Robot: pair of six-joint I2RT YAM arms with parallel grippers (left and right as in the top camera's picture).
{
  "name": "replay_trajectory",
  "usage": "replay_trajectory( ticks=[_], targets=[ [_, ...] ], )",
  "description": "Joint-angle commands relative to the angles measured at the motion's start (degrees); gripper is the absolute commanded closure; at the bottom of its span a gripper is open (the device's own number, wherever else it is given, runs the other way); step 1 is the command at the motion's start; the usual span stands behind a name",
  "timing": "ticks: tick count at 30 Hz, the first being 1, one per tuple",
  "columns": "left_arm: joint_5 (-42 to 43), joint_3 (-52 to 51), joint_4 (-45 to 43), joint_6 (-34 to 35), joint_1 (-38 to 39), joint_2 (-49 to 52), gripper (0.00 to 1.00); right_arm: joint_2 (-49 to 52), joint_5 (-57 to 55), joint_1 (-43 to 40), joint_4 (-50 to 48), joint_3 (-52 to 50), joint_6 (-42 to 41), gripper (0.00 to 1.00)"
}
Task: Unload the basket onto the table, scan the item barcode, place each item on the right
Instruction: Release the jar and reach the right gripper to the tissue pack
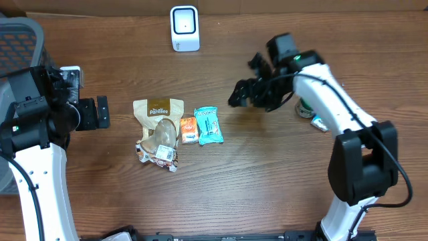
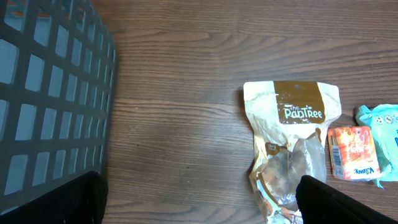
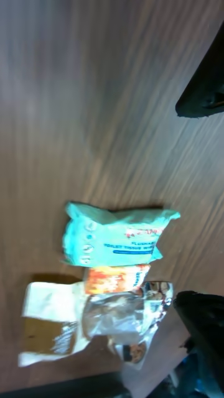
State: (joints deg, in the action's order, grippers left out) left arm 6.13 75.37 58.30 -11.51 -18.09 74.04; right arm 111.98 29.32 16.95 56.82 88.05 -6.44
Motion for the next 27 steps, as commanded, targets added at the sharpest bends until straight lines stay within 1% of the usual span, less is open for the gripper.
replay_trajectory(
  ticks=[1, 5, 10, 14, 21, 25, 27],
  targets=[
    [-0.2, 0.63, -0.02, 0.85, 0.02, -0.11, 0.0, -0.74, 0.76, 1.79, -3.15, -3.58, -3.76, 0.16],
    [-0.2, 0.63, -0.02, 0.85, 0.02, -0.11, 0.0, -0.74, 0.79, 2.73, -6.73, -6.47, -5.84, 0.2],
    [-0.2, 0.63, -0.02, 0.85, 0.02, -0.11, 0.01, -0.74, 1.03, 3.04, -11.17, -9.35, -8.66, 0.22],
    [-0.2, 0.63, -0.02, 0.85, 0.02, -0.11, 0.0, -0.74, 1.7, 3.74, -14.03, -10.93, -8.81, 0.24],
    [-0.2, 0.63, -0.02, 0.85, 0.02, -0.11, 0.0, -0.72, 1.64, 6.21, -15.74, -11.19, -8.85, 0.25],
    [-0.2, 0.63, -0.02, 0.85, 0.02, -0.11, 0.0, -0.57, -1.86, 7.61, -16.83, -11.23, -13.51, 0.32],
    [-0.2, 0.63, -0.02, 0.85, 0.02, -0.11, 0.01, -0.33, -1.84, 7.82, -17.16, -11.23, -13.77, 0.34]
  ],
)
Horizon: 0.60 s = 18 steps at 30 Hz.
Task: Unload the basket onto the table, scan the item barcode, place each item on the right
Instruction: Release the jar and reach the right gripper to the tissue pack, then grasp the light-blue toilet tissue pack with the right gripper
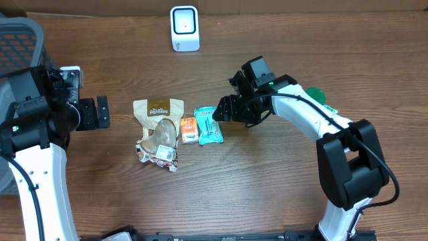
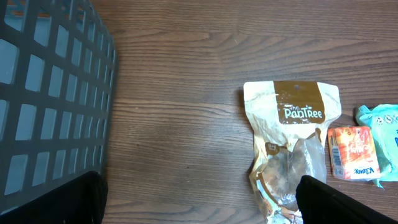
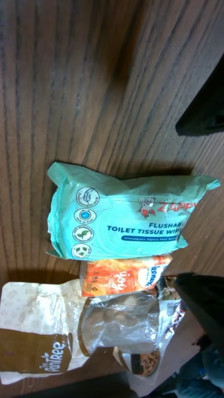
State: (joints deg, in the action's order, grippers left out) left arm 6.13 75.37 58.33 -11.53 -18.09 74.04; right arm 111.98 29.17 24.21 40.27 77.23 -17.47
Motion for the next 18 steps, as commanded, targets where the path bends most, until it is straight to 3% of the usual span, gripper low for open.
replay_trajectory(
  ticks=[1, 18],
  targets=[
    [-0.2, 0.63, -0.04, 0.87, 0.02, -0.11, 0.0, -0.02, -1.68, 0.63, -0.85, -0.42, -3.15, 0.36],
    [-0.2, 0.63, -0.04, 0.87, 0.02, -0.11, 0.0, 7.65, 0.5, 4.7, -4.96, -0.42, -4.02, 0.62]
  ],
)
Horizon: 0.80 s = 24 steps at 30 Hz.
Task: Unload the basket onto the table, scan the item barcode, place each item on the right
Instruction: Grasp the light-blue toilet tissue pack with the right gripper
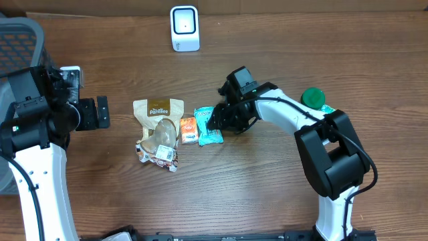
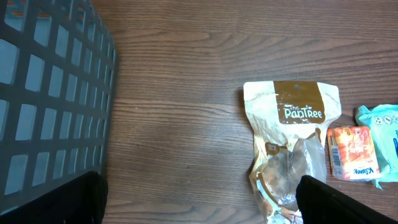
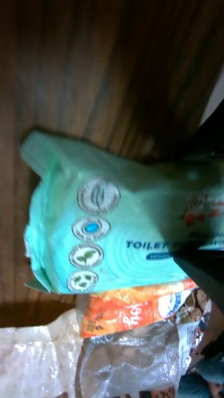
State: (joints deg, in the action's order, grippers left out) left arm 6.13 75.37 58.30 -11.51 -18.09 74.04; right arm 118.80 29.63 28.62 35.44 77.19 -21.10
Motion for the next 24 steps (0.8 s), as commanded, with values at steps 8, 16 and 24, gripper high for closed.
replay_trajectory(
  ticks=[8, 16, 24],
  targets=[
    [-0.2, 0.63, -0.02, 0.85, 0.02, -0.11, 0.01, 0.5, 0.09, -0.09, -0.44, -0.15, -0.28, 0.96],
    [-0.2, 0.63, -0.02, 0.85, 0.02, -0.11, 0.01, -5.38, -1.07, -0.66, 1.27, 1.79, 3.56, 0.96],
    [-0.2, 0.63, -0.02, 0.85, 0.02, -0.11, 0.01, -16.41, -16.24, -1.05, 9.11, 3.41, 3.54, 0.96]
  ],
)
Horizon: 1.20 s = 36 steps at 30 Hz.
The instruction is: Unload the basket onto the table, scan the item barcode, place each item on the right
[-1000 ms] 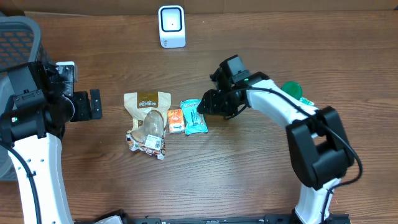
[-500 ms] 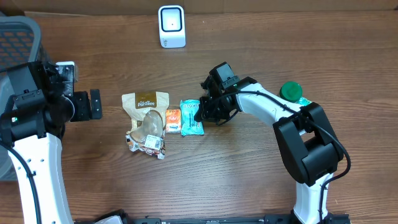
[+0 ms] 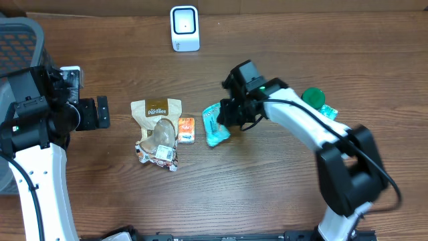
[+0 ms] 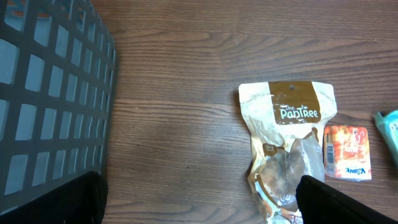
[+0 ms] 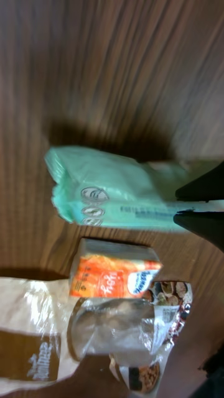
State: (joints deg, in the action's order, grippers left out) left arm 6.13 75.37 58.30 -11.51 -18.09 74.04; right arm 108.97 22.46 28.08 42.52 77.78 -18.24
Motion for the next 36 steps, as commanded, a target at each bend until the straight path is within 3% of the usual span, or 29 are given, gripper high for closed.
replay_trajectory(
  ticks=[1, 5, 8, 12, 15, 26, 36],
  targets=[
    [-0.2, 0.63, -0.02, 0.85, 0.02, -0.11, 0.0, -7.63, -11.91, -0.46, 3.63, 3.26, 0.68, 0.96],
    [-0.2, 0.63, -0.02, 0.85, 0.02, -0.11, 0.0, -9.55, -24.26, 0.79, 9.79, 4.76, 0.74, 0.96],
    [-0.2, 0.63, -0.02, 0.85, 0.02, -0.11, 0.01, -8.94, -25.51, 1.11, 11.45, 4.72, 0.96, 0.96],
    [-0.2, 0.63, -0.02, 0.85, 0.02, -0.11, 0.0, -6.27, -23.19, 1.11, 10.23, 4.68, 6.08, 0.65],
    [-0.2, 0.63, -0.02, 0.85, 0.02, -0.11, 0.0, -3.23, -19.61, 1.11, 8.68, 4.68, 11.06, 0.5],
    [-0.2, 0.63, -0.02, 0.85, 0.02, -0.11, 0.0, 7.04, 4.61, -5.4, 8.28, 4.68, 18.84, 0.5],
    [-0.2, 0.63, -0.02, 0.85, 0.02, -0.11, 0.0, 12.33, 10.21, -4.79, 8.04, 4.68, 19.47, 0.5]
  ],
)
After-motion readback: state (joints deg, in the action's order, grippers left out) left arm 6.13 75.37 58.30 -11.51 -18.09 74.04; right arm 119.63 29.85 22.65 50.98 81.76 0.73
